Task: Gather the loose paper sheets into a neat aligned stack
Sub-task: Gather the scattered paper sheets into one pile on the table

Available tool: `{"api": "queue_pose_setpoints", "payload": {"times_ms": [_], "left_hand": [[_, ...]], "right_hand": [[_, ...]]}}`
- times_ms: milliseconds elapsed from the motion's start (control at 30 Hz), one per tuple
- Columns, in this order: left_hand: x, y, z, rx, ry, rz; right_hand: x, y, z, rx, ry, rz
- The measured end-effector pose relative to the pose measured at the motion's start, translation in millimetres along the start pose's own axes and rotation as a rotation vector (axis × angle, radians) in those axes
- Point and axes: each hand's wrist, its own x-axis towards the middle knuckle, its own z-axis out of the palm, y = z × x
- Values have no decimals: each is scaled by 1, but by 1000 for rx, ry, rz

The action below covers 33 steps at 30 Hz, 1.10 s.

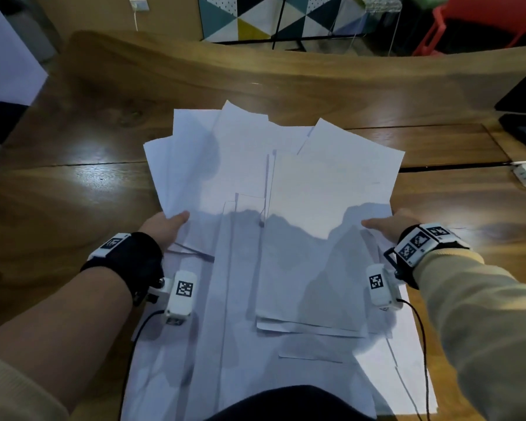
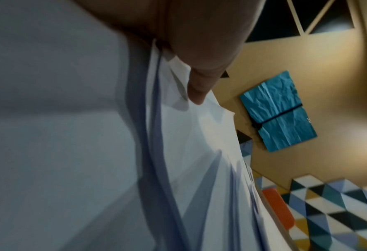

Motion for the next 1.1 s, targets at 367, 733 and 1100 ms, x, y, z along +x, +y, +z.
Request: {"api": "queue_pose_setpoints", "payload": {"times_ms": [367,733,1100], "left_hand": [[-37,-4,-2,-37,-177,29],[-37,-4,-5,-184,-186,-42],[-31,-13,7,-102,132,76]], "right_hand": [[-22,-20,-1,64,-25,-168],[-10,-9,-10,264,63,-110],[-23,21,-2,146,-95,7]]}}
